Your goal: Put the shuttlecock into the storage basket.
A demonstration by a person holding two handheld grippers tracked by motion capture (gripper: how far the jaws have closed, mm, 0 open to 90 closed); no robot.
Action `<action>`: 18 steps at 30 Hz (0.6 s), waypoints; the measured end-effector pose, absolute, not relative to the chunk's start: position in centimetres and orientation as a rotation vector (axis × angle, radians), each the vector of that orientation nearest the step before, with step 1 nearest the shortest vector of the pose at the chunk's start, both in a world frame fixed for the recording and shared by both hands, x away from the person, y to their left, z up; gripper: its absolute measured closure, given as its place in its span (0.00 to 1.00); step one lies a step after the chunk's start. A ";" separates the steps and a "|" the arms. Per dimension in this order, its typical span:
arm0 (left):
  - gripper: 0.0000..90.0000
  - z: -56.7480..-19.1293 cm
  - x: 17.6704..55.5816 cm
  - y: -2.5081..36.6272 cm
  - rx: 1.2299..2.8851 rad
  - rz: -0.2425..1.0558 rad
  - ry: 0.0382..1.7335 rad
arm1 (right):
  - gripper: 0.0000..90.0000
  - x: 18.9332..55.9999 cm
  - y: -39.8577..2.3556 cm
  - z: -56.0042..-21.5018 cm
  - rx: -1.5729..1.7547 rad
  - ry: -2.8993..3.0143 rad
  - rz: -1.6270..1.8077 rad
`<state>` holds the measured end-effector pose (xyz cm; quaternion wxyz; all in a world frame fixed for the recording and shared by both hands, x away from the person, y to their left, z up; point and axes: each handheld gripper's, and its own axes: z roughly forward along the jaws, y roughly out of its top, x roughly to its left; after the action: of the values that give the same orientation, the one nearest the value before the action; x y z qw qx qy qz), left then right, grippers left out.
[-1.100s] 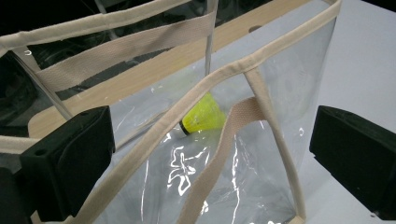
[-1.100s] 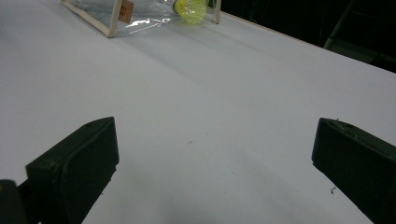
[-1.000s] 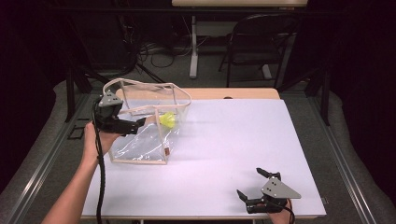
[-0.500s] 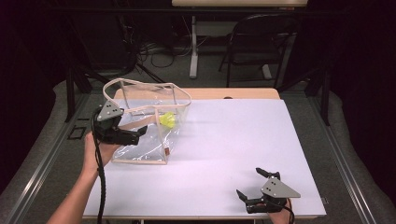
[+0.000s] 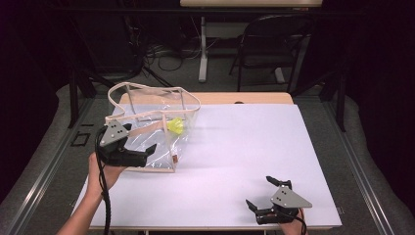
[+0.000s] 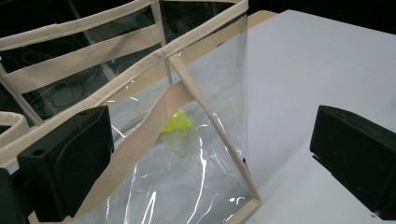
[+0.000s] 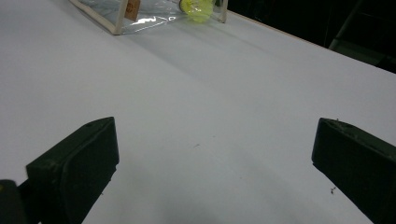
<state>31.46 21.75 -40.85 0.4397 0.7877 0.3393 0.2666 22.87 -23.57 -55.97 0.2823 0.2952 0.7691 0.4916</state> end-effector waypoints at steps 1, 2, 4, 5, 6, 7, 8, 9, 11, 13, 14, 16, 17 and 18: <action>0.00 -40.9 31.3 21.7 1.953 0.664 0.840 | 0.00 22.9 -23.6 -56.0 0.789 2.059 1.315; 0.00 -41.0 31.1 21.6 1.952 0.664 0.832 | 0.00 22.9 -23.6 -56.0 0.792 2.058 1.315; 0.00 -41.3 30.8 21.4 1.947 0.662 0.826 | 0.00 22.9 -23.6 -56.0 0.792 2.060 1.312; 0.00 -41.4 30.6 21.3 1.946 0.662 0.820 | 0.00 22.9 -23.6 -56.0 0.791 2.061 1.310; 0.00 -41.6 30.4 21.2 1.945 0.661 0.814 | 0.00 22.8 -23.6 -56.0 0.790 2.060 1.310; 0.00 -41.8 30.3 21.2 1.946 0.660 0.812 | 0.00 22.8 -23.6 -56.0 0.790 2.059 1.310; 0.00 -42.0 30.1 21.1 1.946 0.659 0.808 | 0.00 22.8 -23.6 -56.0 0.790 2.059 1.310; 0.00 -42.2 30.0 21.1 1.949 0.662 0.802 | 0.00 22.8 -23.6 -56.0 0.790 2.060 1.310; 0.00 -42.6 29.8 21.0 1.954 0.663 0.798 | 0.00 22.9 -23.6 -56.0 0.792 2.061 1.309; 0.00 -43.1 29.6 21.0 1.952 0.654 0.800 | 0.00 22.9 -23.6 -56.0 0.792 2.061 1.310; 0.00 -43.4 29.6 21.1 1.953 0.656 0.801 | 0.00 22.9 -23.6 -56.0 0.792 2.060 1.310; 0.00 -43.8 29.4 21.1 1.954 0.653 0.798 | 0.00 22.8 -23.6 -56.0 0.790 2.060 1.309; 0.00 -44.1 29.3 21.1 1.959 0.652 0.798 | 0.00 22.8 -23.6 -56.0 0.790 2.060 1.310; 0.00 -44.3 29.2 21.1 1.958 0.649 0.798 | 0.00 22.9 -23.6 -56.0 0.790 2.061 1.309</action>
<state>29.22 21.15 -44.27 0.4483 0.7912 0.3227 0.2624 22.86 -23.64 -56.00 0.2840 0.2952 0.7701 0.4891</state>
